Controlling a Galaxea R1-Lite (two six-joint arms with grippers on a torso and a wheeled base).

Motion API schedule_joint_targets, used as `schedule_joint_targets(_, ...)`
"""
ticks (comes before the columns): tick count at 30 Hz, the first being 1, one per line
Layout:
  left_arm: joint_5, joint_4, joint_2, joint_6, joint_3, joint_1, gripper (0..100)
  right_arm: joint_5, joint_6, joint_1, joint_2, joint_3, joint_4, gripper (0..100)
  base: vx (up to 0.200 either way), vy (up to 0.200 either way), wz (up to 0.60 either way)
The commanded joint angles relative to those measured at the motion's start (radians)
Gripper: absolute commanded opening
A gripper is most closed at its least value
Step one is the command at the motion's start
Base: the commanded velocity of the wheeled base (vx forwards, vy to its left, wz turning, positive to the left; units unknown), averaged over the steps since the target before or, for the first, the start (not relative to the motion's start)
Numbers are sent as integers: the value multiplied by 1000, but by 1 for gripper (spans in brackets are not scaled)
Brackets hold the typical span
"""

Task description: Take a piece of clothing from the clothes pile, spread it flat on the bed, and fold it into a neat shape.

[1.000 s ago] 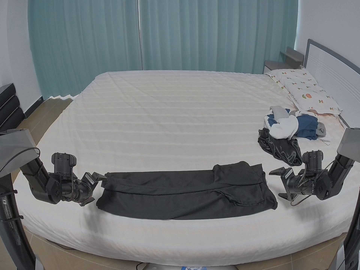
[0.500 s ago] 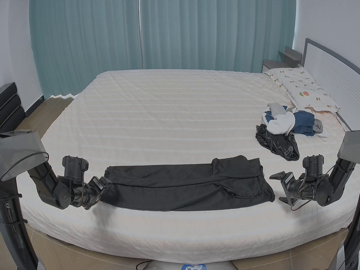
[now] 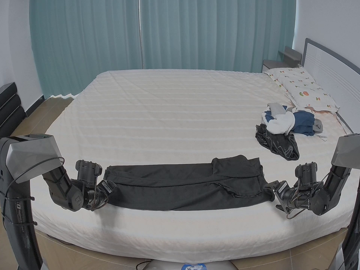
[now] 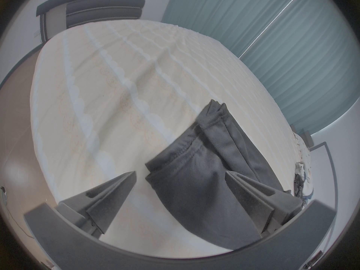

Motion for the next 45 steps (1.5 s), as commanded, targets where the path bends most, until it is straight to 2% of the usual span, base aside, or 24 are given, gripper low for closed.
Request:
schedule_joint_targets(1, 27, 1, 52, 5, -37, -8, 100, -2, 0, 27, 2, 18, 0, 100, 0, 0, 0)
schedule_joint_targets(3, 34, 1, 53, 5, -35, -10, 100, -8, 1, 46, 4, 24, 0, 100, 0, 0, 0)
schedule_joint_targets(4, 34, 1, 53, 5, -34, -11, 0, -14, 1, 58, 4, 24, 0, 100, 0, 0, 0)
schedule_joint_targets(6, 43, 1, 53, 5, -27, -14, 0, -29, 3, 75, 5, 24, 0, 100, 0, 0, 0)
schedule_joint_targets(10, 116, 1, 58, 3, -26, -11, 0, -69, 6, 116, 44, 15, -2, 100, 0, 0, 0)
schedule_joint_targets(18, 121, 4, 47, 0, -12, -14, 0, -143, 7, 153, 142, -48, -111, 100, 0, 0, 0)
schedule_joint_targets(25, 121, 4, 44, -2, -8, -11, 0, -190, 6, 162, 198, -145, -105, 100, 0, 0, 0)
schedule_joint_targets(26, 119, 5, 44, -2, -8, -11, 0, -193, 3, 161, 209, -151, -106, 0, 0, 0, 0)
schedule_joint_targets(33, 118, 10, 27, -3, 3, -11, 0, -270, -30, 175, 220, -145, -118, 0, 0, 0, 0)
schedule_joint_targets(45, 116, 22, -29, 6, 42, 9, 0, -264, -33, 178, 97, -39, -117, 0, 0, 0, 0)
